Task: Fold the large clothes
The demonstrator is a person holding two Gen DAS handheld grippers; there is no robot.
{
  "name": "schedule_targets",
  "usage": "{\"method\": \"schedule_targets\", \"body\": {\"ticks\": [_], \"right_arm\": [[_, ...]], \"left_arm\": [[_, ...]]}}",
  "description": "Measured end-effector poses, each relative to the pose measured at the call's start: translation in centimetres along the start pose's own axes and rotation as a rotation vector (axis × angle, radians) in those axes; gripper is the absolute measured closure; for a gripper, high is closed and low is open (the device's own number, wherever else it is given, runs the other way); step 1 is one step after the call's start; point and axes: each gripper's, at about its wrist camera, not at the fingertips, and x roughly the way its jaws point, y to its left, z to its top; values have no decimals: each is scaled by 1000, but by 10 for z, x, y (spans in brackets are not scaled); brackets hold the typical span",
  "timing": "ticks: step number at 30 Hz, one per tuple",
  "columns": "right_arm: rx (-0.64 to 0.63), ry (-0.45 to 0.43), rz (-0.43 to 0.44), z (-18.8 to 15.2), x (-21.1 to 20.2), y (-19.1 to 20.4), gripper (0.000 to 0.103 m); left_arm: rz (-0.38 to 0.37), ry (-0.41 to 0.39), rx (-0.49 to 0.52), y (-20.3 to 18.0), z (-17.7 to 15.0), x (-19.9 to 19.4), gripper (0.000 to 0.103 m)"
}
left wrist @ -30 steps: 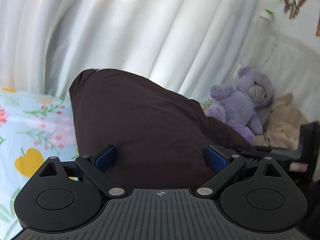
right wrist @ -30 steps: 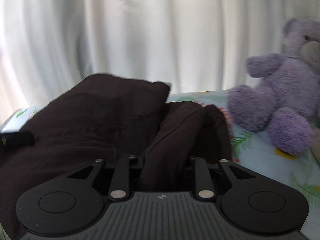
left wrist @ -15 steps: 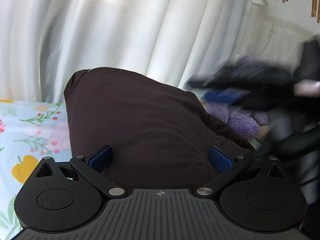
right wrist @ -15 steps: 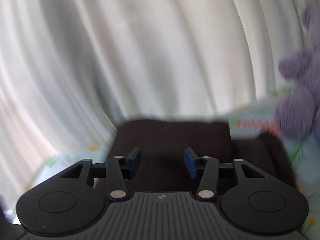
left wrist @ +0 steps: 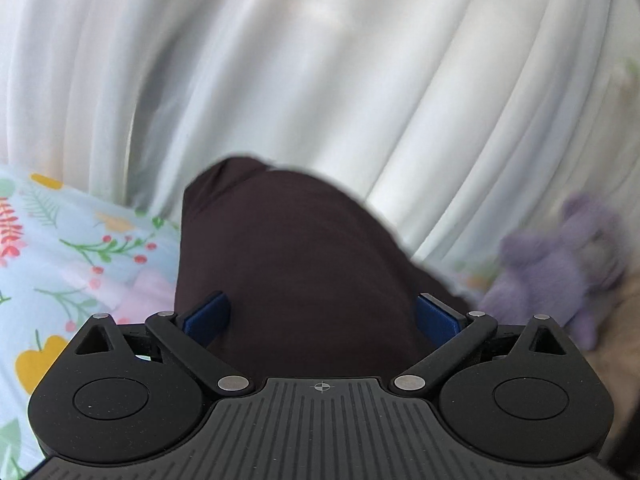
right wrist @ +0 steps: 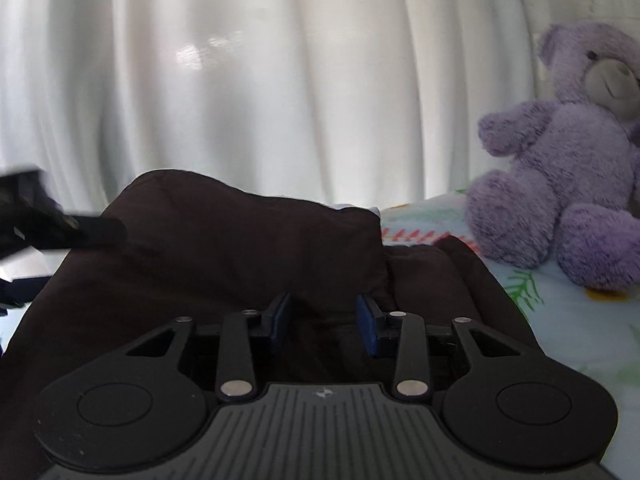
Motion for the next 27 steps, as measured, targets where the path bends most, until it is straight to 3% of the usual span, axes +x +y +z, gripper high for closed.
{"method": "schedule_targets", "body": {"ticks": [4,9,12,15,18,20,23,27], "right_arm": [[-8,-24,-2,-5,1,1,72],[-33,-23,-19,-5,0,9,70],[-4,50,-7,19,-10,12,69],[70,43,58,53,-18,23,62],[6,52,56,75,6,39,57],[-32,99,0,76,36,39,57],[-43,164,-7,69,63,30,60],[-97,162,-26,63,75,27,61]], "left_arm": [[81,-17,81,-9,-18,20,0],[128,-33,84,-4,-31,38,0],[127,-29,81,-2,-28,38,0],[113,-35,55,4,-24,31,0],[122,-27,76,1,-23,30,0],[112,-6,74,2,-20,29,0],[86,54,41,9,-3,30,0],[159,49,50,6,26,50,0]]}}
